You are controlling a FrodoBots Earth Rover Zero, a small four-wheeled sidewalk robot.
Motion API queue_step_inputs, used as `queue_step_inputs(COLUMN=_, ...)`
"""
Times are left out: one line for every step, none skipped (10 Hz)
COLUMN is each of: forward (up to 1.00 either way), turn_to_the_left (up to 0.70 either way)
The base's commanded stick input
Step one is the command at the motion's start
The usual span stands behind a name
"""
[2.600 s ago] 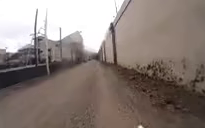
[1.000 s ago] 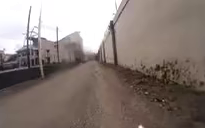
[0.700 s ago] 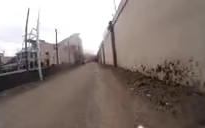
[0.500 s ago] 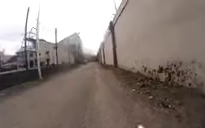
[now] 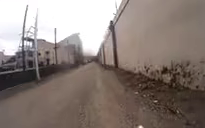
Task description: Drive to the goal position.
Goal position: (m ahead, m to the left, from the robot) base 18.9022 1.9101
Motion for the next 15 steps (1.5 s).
queue_step_inputs(forward=0.3, turn_to_the_left=0.0)
queue_step_inputs(forward=0.3, turn_to_the_left=0.0)
queue_step_inputs(forward=0.3, turn_to_the_left=0.0)
queue_step_inputs(forward=0.3, turn_to_the_left=0.0)
queue_step_inputs(forward=0.3, turn_to_the_left=0.0)
queue_step_inputs(forward=0.3, turn_to_the_left=0.0)
queue_step_inputs(forward=0.3, turn_to_the_left=0.0)
queue_step_inputs(forward=0.3, turn_to_the_left=0.0)
queue_step_inputs(forward=0.3, turn_to_the_left=0.0)
queue_step_inputs(forward=0.3, turn_to_the_left=0.0)
queue_step_inputs(forward=0.3, turn_to_the_left=0.0)
queue_step_inputs(forward=0.3, turn_to_the_left=0.0)
queue_step_inputs(forward=0.3, turn_to_the_left=0.0)
queue_step_inputs(forward=0.3, turn_to_the_left=0.0)
queue_step_inputs(forward=0.3, turn_to_the_left=0.0)
